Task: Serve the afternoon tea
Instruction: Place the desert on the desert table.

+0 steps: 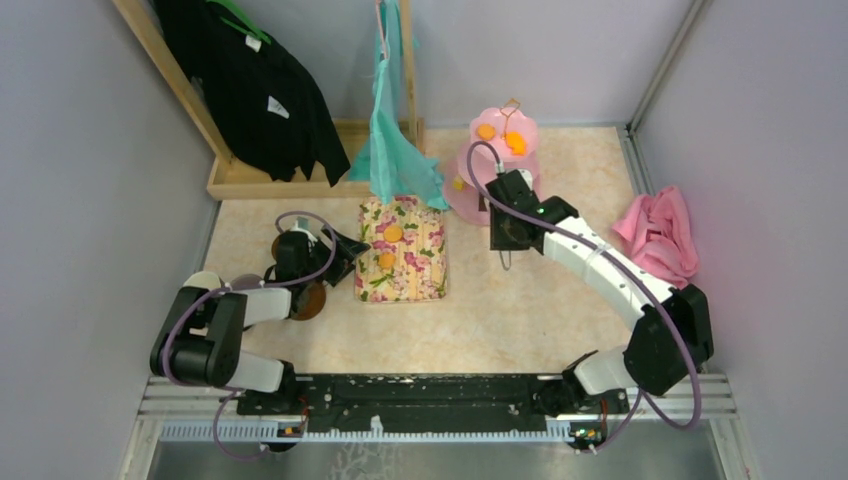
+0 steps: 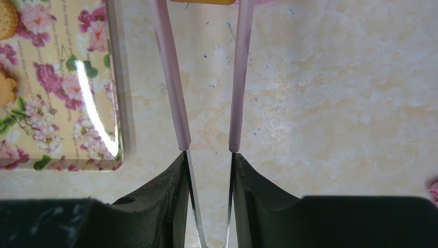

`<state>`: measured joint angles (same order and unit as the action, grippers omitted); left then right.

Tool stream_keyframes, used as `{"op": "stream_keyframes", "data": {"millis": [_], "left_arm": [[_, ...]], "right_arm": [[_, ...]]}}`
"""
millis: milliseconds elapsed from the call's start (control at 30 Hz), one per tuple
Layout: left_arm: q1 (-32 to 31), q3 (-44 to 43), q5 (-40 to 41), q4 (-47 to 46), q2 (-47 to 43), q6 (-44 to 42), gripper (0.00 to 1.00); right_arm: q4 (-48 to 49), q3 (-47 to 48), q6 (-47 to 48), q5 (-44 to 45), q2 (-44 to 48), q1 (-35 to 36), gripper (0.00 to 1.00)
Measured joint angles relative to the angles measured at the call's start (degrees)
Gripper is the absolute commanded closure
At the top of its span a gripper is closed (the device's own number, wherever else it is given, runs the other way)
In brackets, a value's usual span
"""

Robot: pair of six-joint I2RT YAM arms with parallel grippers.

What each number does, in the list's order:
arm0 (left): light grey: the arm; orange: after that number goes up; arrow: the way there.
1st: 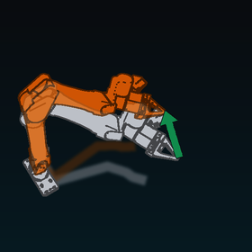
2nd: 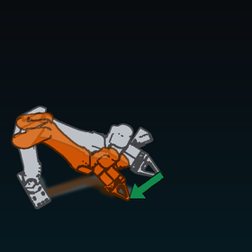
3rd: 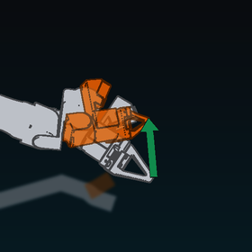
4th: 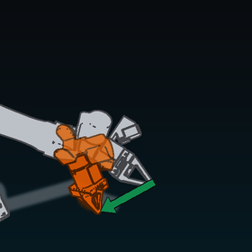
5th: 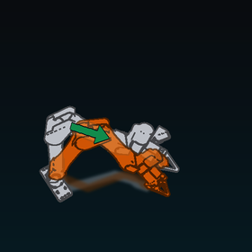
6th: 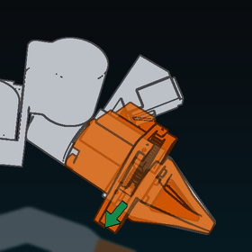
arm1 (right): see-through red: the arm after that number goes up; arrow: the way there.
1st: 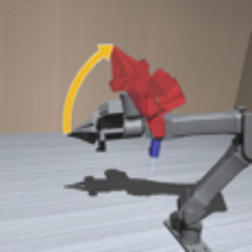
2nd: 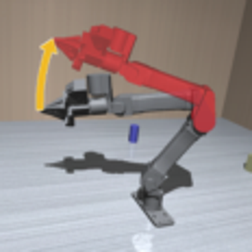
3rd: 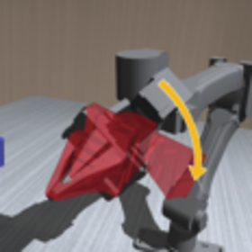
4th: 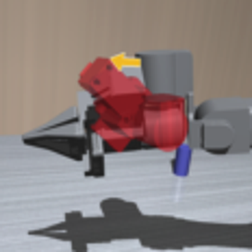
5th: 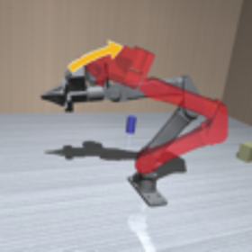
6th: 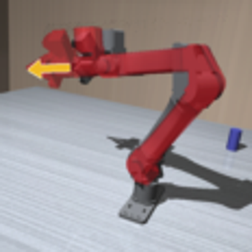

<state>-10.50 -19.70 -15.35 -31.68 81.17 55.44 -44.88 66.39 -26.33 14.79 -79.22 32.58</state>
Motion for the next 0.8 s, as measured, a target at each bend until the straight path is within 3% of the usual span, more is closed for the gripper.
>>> {"op": "stream_keyframes", "data": {"millis": [500,800], "left_arm": [[0.0,0.0,-0.7,-0.9,0.5,0.1,0.14],[0.0,0.0,-0.7,-0.9,0.5,0.1,0.14]], "right_arm": [[2.1,0.2,2.6,-1.4,-0.4,-8.0,0.91],[3.5,4.2,4.2,-2.1,-5.5,-10.8,0.91]]}}
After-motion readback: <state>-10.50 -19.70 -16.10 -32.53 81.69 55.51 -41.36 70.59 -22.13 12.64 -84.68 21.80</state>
